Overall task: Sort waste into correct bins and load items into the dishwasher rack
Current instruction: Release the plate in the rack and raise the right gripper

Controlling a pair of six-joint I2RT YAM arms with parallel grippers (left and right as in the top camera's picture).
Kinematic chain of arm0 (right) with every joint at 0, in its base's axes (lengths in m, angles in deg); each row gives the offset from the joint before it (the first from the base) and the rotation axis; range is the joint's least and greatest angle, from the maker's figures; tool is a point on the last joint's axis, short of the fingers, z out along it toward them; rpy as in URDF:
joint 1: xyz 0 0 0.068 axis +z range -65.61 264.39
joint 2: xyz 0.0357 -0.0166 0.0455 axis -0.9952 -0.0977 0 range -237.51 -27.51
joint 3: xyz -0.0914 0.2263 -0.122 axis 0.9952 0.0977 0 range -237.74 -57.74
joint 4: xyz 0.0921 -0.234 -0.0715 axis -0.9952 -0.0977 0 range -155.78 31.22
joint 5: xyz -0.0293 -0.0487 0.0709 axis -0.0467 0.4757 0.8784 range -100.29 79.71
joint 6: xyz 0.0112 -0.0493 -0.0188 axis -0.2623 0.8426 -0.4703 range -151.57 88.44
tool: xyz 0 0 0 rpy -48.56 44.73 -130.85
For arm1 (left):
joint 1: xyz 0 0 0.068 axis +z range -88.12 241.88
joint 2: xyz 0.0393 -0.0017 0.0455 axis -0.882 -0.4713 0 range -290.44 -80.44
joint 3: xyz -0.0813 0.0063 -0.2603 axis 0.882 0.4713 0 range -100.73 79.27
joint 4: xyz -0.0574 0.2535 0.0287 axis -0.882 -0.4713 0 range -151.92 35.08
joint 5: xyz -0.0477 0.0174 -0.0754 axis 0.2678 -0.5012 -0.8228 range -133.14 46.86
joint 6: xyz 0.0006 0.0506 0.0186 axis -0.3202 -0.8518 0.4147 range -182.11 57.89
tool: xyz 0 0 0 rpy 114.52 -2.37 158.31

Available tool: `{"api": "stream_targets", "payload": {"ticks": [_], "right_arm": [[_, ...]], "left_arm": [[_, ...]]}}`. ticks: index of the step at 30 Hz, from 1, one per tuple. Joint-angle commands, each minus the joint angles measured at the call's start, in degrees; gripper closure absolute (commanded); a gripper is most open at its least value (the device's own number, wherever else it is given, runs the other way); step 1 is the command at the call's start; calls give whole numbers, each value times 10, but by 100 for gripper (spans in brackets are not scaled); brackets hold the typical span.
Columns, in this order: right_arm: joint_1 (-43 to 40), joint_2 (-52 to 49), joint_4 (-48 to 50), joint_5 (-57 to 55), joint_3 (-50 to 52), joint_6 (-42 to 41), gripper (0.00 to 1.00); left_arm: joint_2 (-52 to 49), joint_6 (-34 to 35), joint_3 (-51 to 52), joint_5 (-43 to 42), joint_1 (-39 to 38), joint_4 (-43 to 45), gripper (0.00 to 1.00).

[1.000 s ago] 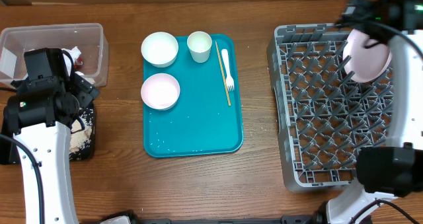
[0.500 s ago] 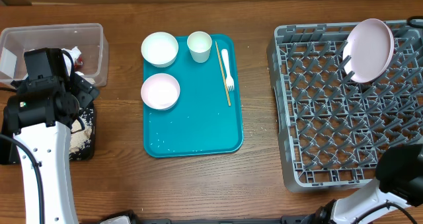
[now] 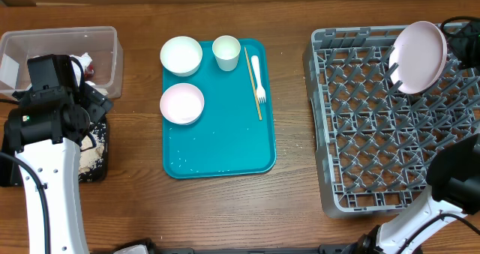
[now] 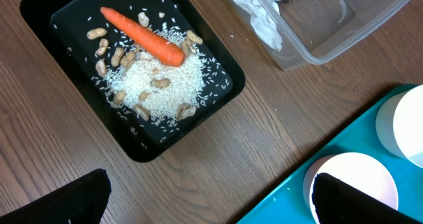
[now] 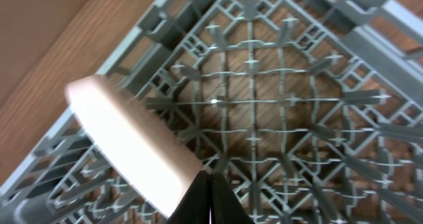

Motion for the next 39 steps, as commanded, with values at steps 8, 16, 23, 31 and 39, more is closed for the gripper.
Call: {"api": "stream_targets", "payload": {"ticks": [8, 16, 23, 31, 39], "right_arm": [[2, 5, -12, 83, -2, 27, 96], [-15, 4, 13, -52, -2, 23, 96], [-17, -24, 10, -4, -2, 29, 96], [1, -48, 4, 42, -2, 52, 96], [2, -46, -21, 101, -9, 85, 96]], "left_arm": [[-1, 10, -11, 12, 3, 2, 0], [-1, 10, -11, 12, 3, 2, 0], [-1, 10, -11, 12, 3, 2, 0], [-1, 10, -11, 12, 3, 2, 0], [-1, 10, -11, 12, 3, 2, 0]]}}
